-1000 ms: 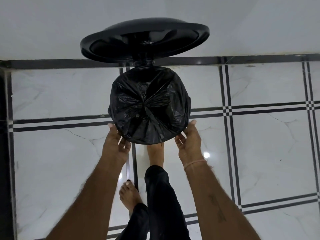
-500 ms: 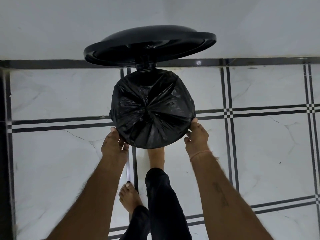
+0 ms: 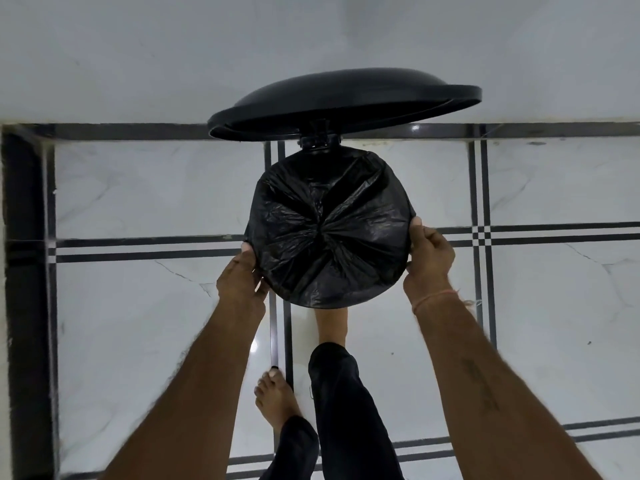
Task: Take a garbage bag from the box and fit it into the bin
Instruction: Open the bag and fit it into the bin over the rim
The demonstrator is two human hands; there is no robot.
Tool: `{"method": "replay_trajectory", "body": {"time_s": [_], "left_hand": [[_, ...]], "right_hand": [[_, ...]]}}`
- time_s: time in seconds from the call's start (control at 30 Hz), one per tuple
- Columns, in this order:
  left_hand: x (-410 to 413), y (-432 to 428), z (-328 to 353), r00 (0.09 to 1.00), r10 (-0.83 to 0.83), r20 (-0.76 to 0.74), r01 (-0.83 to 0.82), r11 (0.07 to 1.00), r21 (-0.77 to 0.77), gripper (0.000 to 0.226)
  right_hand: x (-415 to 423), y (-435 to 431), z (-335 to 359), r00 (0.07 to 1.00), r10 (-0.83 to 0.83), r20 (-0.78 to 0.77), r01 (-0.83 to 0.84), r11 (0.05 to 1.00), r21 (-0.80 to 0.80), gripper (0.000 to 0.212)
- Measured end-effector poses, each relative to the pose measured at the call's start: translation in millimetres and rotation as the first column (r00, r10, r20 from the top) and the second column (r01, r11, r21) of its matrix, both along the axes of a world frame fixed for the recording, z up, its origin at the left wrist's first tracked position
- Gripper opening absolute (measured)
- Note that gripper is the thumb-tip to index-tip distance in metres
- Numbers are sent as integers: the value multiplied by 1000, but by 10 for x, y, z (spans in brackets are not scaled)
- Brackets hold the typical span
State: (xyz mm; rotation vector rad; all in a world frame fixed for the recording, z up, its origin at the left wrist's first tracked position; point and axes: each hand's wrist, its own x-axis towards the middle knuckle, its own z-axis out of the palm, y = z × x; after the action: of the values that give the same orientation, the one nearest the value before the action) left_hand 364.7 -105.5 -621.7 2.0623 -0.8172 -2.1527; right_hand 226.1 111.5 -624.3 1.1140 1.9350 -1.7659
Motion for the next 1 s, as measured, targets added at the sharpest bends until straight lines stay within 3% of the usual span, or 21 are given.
{"method": "replay_trajectory", "body": {"time_s": [0.17,0.23,0.33,0.43,0.53,0.67,0.73,0.83,0.93,1.0], "left_hand": [[-41,-56,-64,997,-19,81,24,998,-63,16],[-78,-46,-58,999,12,46,-2,980,-197,15],[-225,-86,-3,989,-126,-73,98,948,-303,10],[-375,-143,-2,981,-168,-99,132,946,-295,18],[-410,-218,-53,986,-144,-80,121,963,-242,27],[-421,-366,-128,989,-145,-26,141,983,-120,18],[-442,-422,-184,981,-192,-9,191,979,-64,18],[-531,-449,-172,975,-224,3,223,970,-98,27],[-755,-475,-108,943,-330,-37,317,929,-190,33],[-927,-522,-98,915,-398,-56,378,899,-220,31]], "right_hand": [[-155,63,-46,999,19,42,-23,993,113,21],[-175,75,-20,999,25,-26,-22,993,118,10],[-273,20,80,976,206,-65,-203,978,57,20],[-400,-49,125,947,320,33,-320,947,8,30],[-510,-86,131,953,258,161,-251,966,-62,28],[-686,-82,40,917,290,272,-281,957,-70,37],[-731,-82,-8,885,338,319,-339,939,-53,31],[-769,-56,-19,890,375,259,-380,925,-32,31],[-893,-156,80,886,438,152,-425,899,-108,42],[-1010,-301,136,858,492,150,-476,870,-130,36]]}}
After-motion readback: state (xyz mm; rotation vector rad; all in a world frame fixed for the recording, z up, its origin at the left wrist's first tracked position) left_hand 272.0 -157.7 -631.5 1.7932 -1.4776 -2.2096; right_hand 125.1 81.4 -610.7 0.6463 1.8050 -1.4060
